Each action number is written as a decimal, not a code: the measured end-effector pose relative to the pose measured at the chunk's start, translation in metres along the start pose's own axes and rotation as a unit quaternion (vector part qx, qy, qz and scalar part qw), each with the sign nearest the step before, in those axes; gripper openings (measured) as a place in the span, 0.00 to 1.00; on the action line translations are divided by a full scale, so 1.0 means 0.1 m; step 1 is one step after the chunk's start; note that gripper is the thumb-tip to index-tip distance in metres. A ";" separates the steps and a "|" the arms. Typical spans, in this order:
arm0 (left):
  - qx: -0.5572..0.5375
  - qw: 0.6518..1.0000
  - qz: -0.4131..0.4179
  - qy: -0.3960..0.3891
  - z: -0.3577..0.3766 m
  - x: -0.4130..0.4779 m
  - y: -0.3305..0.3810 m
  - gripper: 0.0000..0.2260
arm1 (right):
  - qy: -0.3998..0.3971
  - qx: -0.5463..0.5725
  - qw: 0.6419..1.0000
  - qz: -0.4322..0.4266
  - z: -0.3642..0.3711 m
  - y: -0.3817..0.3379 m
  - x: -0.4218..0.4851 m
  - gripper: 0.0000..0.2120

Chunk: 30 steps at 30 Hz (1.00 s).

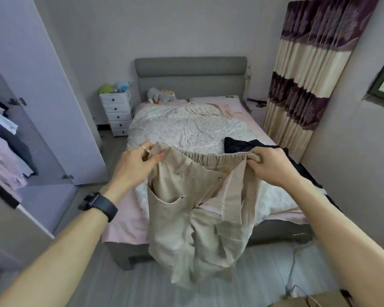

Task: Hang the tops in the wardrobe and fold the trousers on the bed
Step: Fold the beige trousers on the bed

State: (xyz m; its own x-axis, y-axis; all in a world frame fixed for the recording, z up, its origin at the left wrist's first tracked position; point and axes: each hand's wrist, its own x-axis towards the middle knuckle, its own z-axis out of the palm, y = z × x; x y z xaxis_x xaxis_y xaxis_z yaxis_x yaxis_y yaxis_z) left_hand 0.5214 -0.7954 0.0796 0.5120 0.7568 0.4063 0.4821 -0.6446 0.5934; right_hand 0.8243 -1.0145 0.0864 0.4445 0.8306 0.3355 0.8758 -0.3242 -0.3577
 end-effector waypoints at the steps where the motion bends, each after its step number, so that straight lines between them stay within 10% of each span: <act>1: 0.023 1.000 0.004 0.010 -0.01 -0.06 0.03 0.23 | 0.046 0.018 0.999 0.002 0.04 -0.02 0.00 0.05; 6: 0.141 0.978 0.043 0.150 -0.10 -0.38 -0.06 0.16 | 0.150 0.130 0.980 0.017 0.27 -0.09 -0.14 0.04; 16: 0.223 0.959 0.084 0.154 -0.24 -0.41 -0.16 0.11 | 0.199 0.228 0.953 0.015 0.24 -0.04 0.01 0.11; 30: 0.293 0.934 0.046 0.197 -0.34 2.03 -0.71 0.20 | 0.218 0.227 0.948 -0.037 0.52 -0.50 2.63 0.15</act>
State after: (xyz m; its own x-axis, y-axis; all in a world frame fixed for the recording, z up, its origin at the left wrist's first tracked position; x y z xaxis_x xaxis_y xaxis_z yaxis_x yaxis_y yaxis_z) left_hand 0.5672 -0.5920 0.1435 0.3249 0.6020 0.7294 0.8147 -0.5698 0.1074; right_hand 0.8874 -0.7560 0.1476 0.5072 0.5447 0.6679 0.7807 0.0379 -0.6238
